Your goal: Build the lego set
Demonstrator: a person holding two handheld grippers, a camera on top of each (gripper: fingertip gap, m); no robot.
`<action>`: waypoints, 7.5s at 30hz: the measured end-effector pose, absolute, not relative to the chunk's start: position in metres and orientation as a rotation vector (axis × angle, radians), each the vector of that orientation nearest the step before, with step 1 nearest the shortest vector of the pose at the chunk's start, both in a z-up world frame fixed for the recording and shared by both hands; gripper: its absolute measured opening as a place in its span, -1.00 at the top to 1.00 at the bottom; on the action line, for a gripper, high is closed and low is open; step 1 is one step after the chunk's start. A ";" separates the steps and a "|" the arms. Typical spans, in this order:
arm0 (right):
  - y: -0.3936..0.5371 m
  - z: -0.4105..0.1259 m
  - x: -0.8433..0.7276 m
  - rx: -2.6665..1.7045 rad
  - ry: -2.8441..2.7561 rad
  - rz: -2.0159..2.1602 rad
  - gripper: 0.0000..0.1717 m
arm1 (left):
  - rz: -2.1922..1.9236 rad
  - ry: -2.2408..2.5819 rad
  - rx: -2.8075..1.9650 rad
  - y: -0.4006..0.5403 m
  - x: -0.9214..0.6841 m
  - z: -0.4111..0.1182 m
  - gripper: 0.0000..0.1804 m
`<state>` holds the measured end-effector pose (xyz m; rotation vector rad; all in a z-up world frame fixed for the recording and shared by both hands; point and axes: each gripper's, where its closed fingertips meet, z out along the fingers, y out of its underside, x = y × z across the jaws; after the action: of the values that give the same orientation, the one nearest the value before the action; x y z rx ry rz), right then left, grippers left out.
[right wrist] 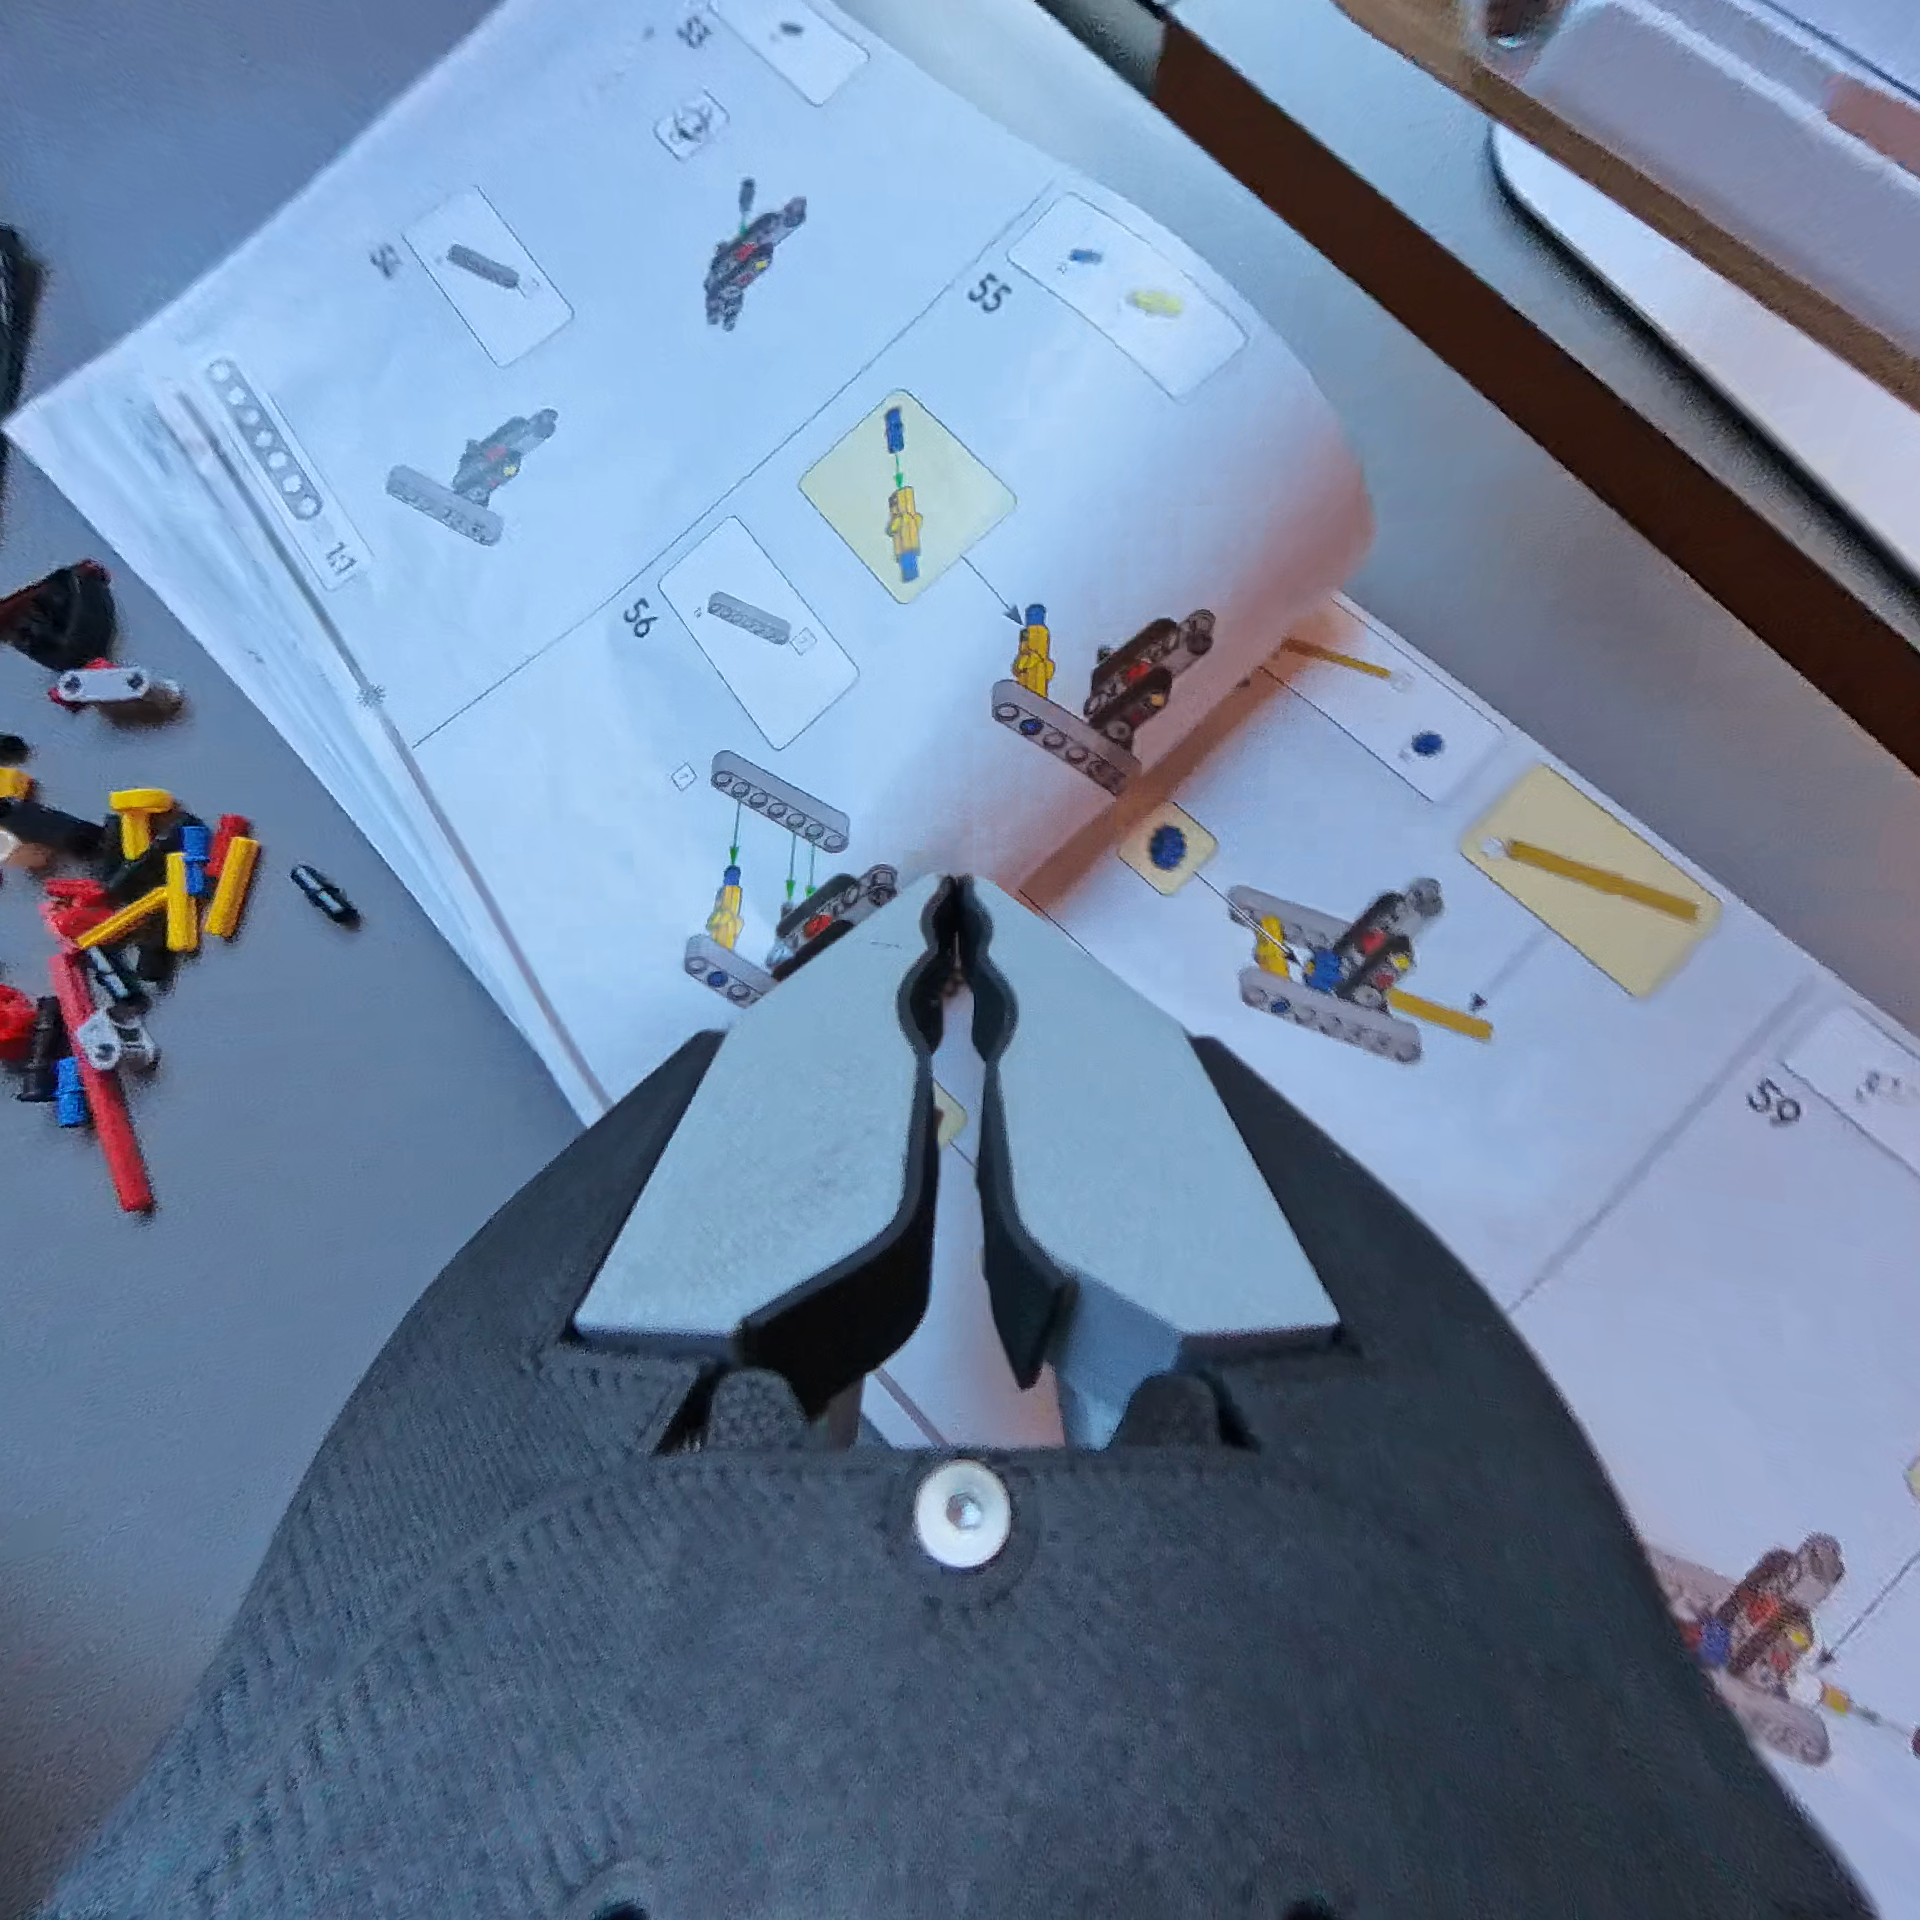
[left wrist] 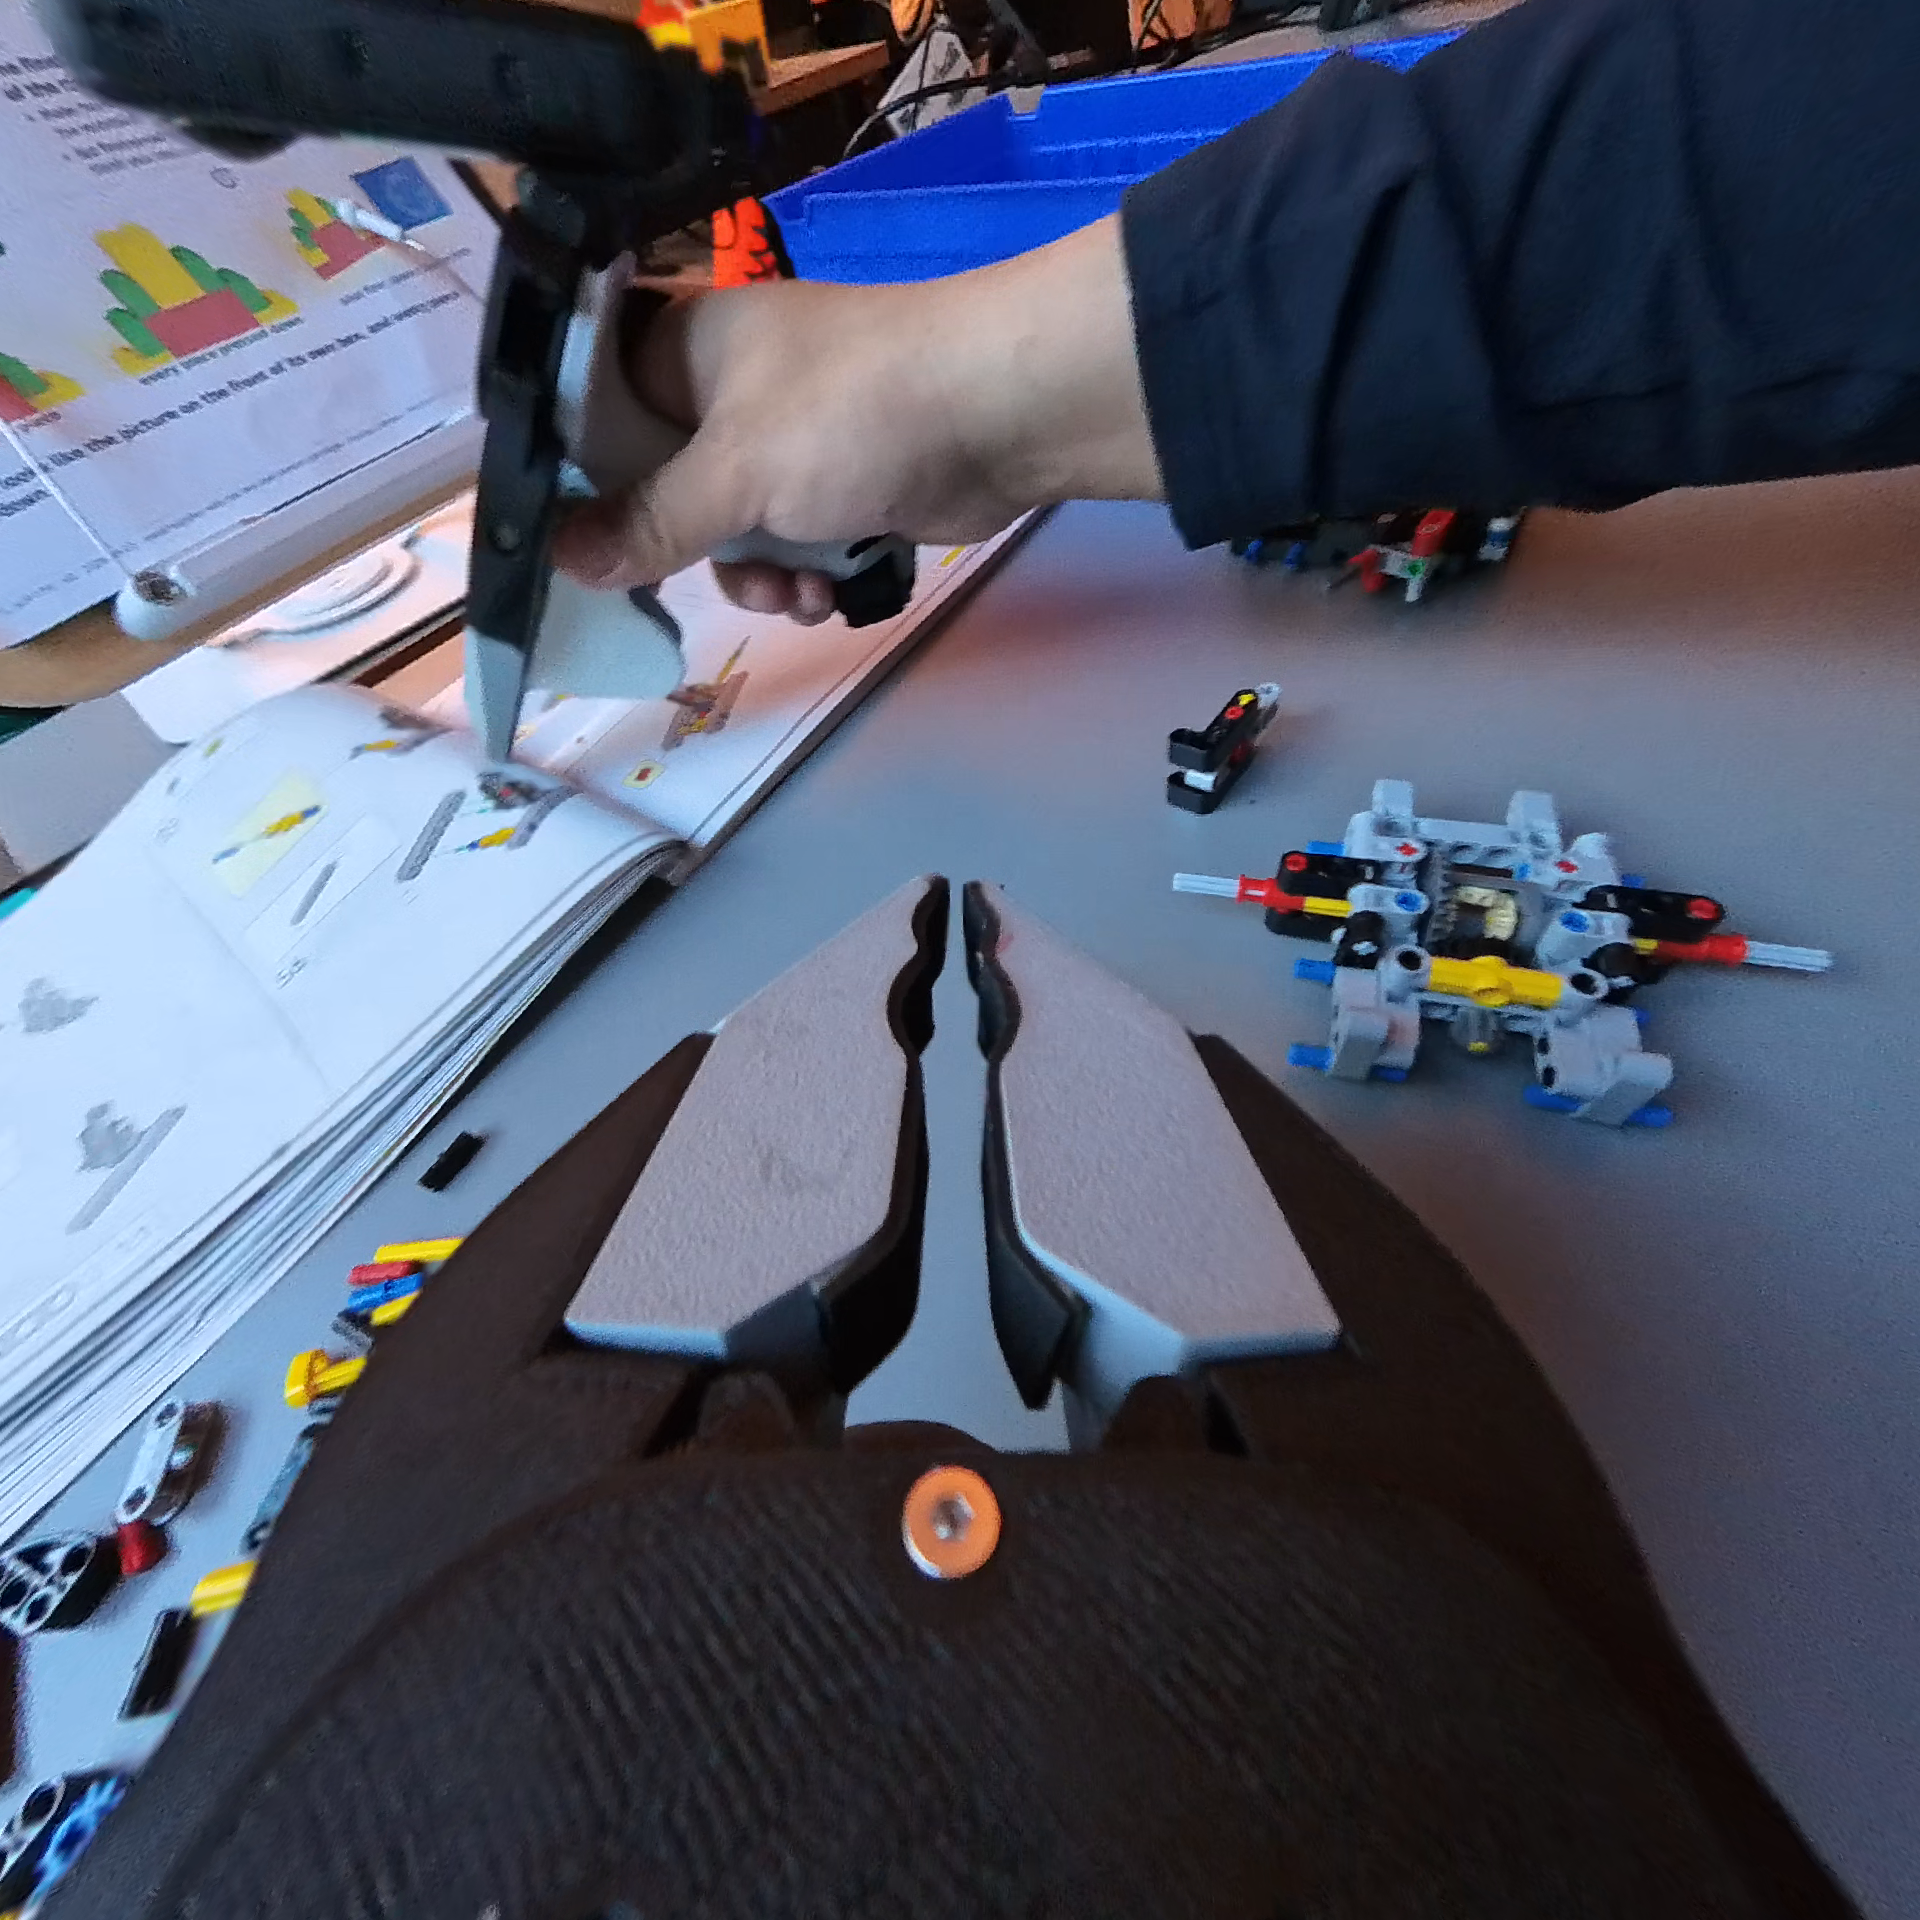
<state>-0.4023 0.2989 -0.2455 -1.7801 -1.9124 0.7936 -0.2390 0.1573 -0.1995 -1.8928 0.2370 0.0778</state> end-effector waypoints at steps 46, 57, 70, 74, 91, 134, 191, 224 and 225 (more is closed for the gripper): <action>0.248 -0.180 -0.144 -1.527 -1.783 0.846 0.90 | 0.018 0.223 -1.907 0.157 -0.240 -0.203 0.88; 0.226 -0.222 -0.132 -1.403 -1.693 0.833 0.85 | 0.011 0.273 -1.876 0.154 -0.232 -0.199 0.80; 0.251 -0.211 -0.135 -1.288 -1.510 0.670 0.90 | 0.039 0.428 -1.873 0.151 -0.207 -0.203 0.79; 0.255 -0.213 -0.135 -1.318 -1.506 0.658 0.89 | 0.036 0.433 -1.898 0.151 -0.206 -0.207 0.79; 0.260 -0.207 -0.137 -1.305 -1.460 0.671 0.90 | 0.020 0.416 -1.921 0.152 -0.208 -0.210 0.78; 0.248 -0.205 -0.144 -1.255 -1.510 0.749 0.86 | 0.018 0.413 -1.931 0.153 -0.209 -0.211 0.78; 0.213 -0.214 -0.166 -1.856 -2.490 0.883 0.98 | 0.341 0.626 -1.948 0.171 -0.216 -0.215 0.49; 0.164 -0.265 -0.242 -1.737 -2.247 0.809 0.72 | 0.151 0.406 -2.314 0.151 -0.278 -0.259 0.49; 0.164 -0.266 -0.243 -1.729 -2.253 0.793 0.79 | 0.156 0.408 -2.304 0.151 -0.277 -0.259 0.50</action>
<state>-0.2435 0.1637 -0.2656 -1.7288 -2.2532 0.7928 -0.2771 0.1506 -0.2593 -2.3042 0.4083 0.1557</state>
